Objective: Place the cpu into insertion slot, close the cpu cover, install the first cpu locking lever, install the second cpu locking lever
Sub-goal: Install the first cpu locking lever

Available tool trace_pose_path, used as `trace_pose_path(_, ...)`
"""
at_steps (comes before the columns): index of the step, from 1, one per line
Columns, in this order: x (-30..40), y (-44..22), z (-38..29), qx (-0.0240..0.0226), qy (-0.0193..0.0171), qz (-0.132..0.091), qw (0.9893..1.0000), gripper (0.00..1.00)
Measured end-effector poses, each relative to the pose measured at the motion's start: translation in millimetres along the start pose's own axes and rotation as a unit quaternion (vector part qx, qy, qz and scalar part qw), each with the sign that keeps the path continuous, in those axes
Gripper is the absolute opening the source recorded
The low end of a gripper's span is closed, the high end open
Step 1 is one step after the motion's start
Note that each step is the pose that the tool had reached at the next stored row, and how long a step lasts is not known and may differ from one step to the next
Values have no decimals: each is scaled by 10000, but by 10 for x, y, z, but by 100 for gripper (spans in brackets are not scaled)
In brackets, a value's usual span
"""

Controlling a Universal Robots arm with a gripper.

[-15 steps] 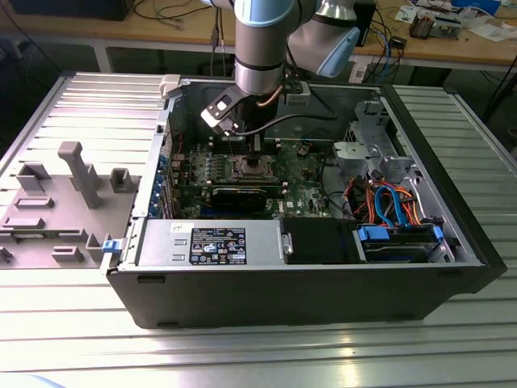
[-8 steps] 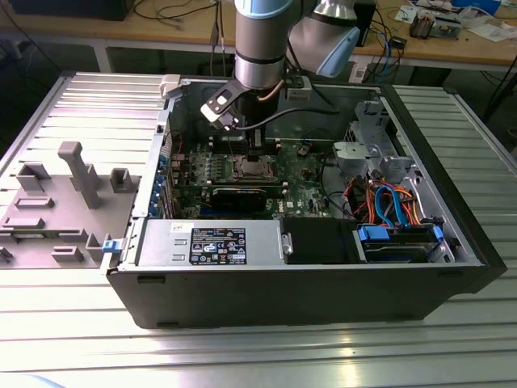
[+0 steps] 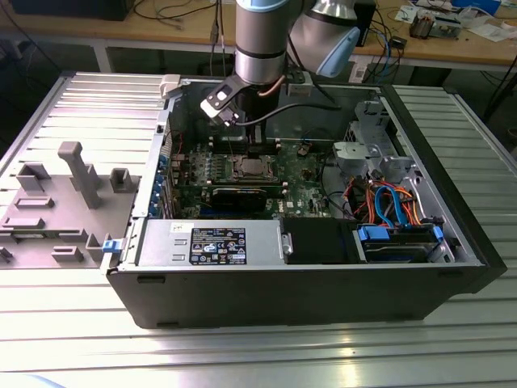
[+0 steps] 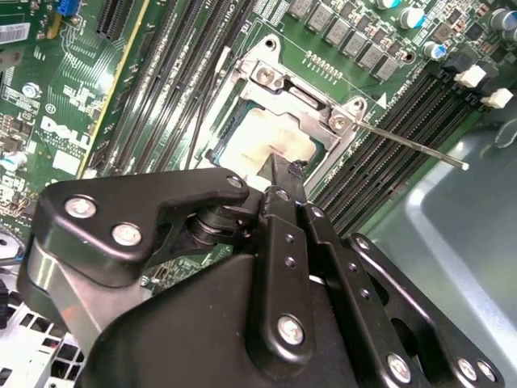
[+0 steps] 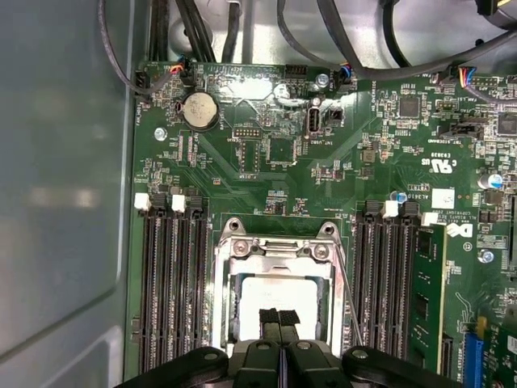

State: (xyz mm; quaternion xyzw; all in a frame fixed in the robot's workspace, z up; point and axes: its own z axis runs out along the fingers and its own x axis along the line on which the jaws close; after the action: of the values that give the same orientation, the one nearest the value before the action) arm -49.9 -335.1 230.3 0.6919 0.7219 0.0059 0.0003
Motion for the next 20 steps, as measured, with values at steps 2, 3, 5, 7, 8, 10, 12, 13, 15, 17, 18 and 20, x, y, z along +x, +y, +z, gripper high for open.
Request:
trace_pose_path(2, 0, 0, -15, 0, 0, 0, 10000, 11)
trace_pose_path(3, 0, 0, -25, 0, 0, 0, 10000, 11)
trace_pose_path(5, 0, 0, -47, 0, 0, 0, 10000, 11)
trace_pose_path(7, 1, 0, -83, 0, 0, 1, 10000, 11)
trace_pose_path(8, 1, 0, -93, 0, 0, 1, 10000, 11)
trace_pose_path(10, 1, 1, -109, -1, 1, 1, 10000, 11)
trace_pose_path(12, 1, 1, -113, 0, 0, 0, 10000, 11)
trace_pose_path(13, 1, 1, -114, 0, 0, 1, 10000, 11)
trace_pose_path(15, 1, 1, -115, 0, 0, 1, 10000, 11)
trace_pose_path(17, 1, 1, -117, 0, 0, 0, 10000, 11)
trace_pose_path(18, 1, 1, -118, 0, 0, 1, 10000, 11)
trace_pose_path(20, 1, 1, -119, 0, 0, 1, 10000, 11)
